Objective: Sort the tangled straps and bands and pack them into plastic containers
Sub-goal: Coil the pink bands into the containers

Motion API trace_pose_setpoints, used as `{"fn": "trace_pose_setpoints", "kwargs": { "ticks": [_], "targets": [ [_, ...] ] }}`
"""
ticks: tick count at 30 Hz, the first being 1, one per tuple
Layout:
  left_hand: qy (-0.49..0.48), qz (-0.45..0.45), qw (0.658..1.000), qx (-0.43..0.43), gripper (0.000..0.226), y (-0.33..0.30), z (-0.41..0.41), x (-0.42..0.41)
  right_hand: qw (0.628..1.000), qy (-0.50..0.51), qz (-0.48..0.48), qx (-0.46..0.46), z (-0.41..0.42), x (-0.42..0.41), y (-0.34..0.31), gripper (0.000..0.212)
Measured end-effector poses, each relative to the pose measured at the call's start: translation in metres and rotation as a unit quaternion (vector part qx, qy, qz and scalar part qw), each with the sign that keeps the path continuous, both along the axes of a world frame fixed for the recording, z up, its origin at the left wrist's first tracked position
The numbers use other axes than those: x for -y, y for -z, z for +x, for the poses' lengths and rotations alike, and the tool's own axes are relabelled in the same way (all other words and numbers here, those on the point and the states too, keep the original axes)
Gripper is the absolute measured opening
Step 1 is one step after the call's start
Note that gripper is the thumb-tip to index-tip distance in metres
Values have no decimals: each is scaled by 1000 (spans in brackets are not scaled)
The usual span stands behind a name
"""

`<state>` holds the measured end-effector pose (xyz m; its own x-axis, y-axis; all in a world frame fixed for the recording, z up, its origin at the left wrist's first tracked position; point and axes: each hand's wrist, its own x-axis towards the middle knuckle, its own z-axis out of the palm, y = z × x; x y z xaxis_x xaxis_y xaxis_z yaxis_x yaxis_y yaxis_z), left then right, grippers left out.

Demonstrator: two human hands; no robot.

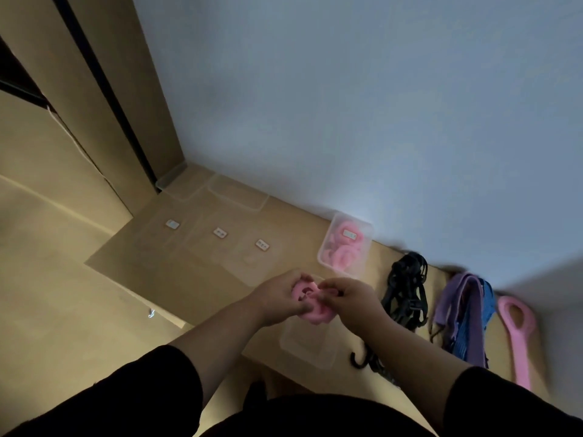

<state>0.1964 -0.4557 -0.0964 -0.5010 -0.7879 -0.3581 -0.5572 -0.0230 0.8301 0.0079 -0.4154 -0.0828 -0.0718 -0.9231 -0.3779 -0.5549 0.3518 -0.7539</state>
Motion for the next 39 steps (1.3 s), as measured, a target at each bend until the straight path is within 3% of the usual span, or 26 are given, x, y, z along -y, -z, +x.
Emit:
{"fn": "trace_pose_setpoints", "kwargs": {
  "ticks": [6, 10, 14, 16, 19, 24, 29, 33, 39],
  "targets": [
    [49, -30, 995, 77, 66, 20, -20, 9, 998, 55, 24, -25, -4, 8, 22, 22],
    [99, -102, 975, 169, 58, 30, -33, 16, 997, 61, 44, -36, -5, 9, 34, 30],
    [125, -198, 945, 230, 50, 38, -44, 20, 987, -31, 19, -158, -5, 16, 37, 36],
    [132, -230, 932, 246, 46, 44, -46, 20, 984, -47, 20, -169, -4, 21, 43, 38],
    [133, -254, 919, 270, 49, 57, -47, 15, 973, -86, -13, -214, -4, 22, 54, 22],
    [95, -248, 926, 269, 56, 58, -48, 16, 928, -118, -131, -328, -12, 21, 70, 19],
    [143, -267, 927, 221, 76, 57, -54, 28, 920, -125, -160, -335, -26, 23, 72, 24],
    [142, -321, 914, 203, 58, 63, -52, 33, 898, -177, -142, -377, -28, 23, 70, 13],
    [184, -389, 881, 198, 47, 82, -50, 34, 851, -239, -76, -462, -16, 35, 59, 22]
  ]
}}
